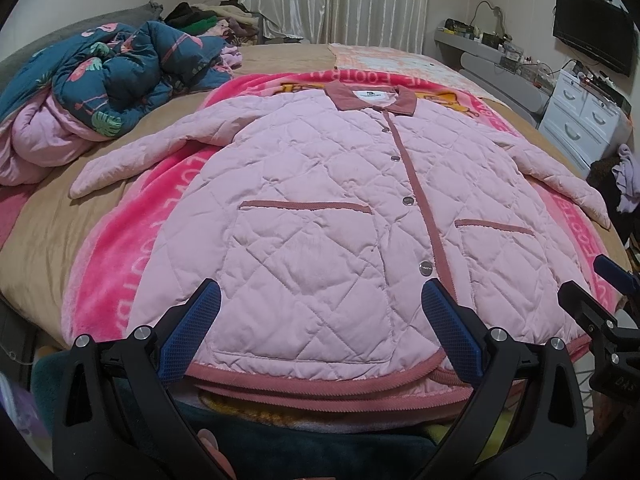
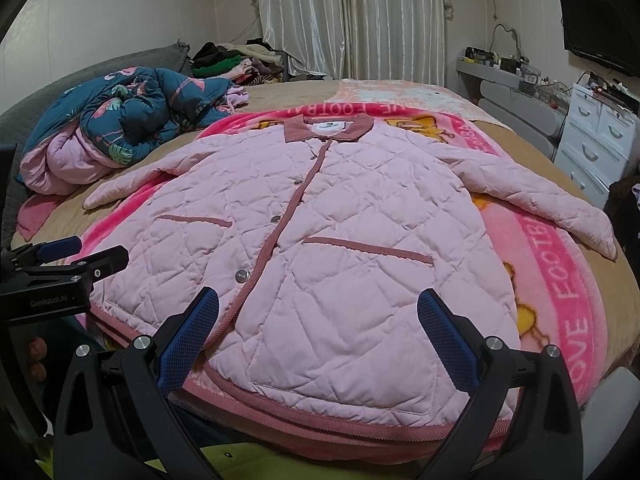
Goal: Fold large clothes
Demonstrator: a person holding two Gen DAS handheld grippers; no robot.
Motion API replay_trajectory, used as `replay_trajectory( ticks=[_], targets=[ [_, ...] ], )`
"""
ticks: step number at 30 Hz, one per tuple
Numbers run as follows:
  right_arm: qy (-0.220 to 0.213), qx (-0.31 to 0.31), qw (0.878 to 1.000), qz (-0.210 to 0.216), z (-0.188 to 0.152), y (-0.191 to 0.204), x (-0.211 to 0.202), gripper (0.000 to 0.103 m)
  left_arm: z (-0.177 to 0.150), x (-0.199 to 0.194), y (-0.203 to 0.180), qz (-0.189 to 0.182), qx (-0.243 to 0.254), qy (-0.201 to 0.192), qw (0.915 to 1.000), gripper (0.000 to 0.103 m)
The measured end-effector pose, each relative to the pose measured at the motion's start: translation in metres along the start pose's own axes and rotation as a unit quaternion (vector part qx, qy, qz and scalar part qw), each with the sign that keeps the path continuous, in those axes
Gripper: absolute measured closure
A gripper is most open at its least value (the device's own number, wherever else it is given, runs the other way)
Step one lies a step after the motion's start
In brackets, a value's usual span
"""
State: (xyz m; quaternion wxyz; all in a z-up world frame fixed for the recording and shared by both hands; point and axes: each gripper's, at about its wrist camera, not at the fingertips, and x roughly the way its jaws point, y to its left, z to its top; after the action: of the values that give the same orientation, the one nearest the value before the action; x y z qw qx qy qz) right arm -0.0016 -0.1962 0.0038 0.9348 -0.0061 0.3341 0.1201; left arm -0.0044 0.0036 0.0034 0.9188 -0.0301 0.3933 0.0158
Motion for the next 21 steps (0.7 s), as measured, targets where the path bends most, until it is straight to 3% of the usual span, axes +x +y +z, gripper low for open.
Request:
replay_trajectory(
  ticks=[21],
  targets=[
    [0.014, 0.004, 1.000, 0.008, 0.034, -0.020, 0.032, 0.004, 0.045, 0.018, -0.002, 0.010, -0.005, -0.004, 0.9999, 0.009]
  ],
)
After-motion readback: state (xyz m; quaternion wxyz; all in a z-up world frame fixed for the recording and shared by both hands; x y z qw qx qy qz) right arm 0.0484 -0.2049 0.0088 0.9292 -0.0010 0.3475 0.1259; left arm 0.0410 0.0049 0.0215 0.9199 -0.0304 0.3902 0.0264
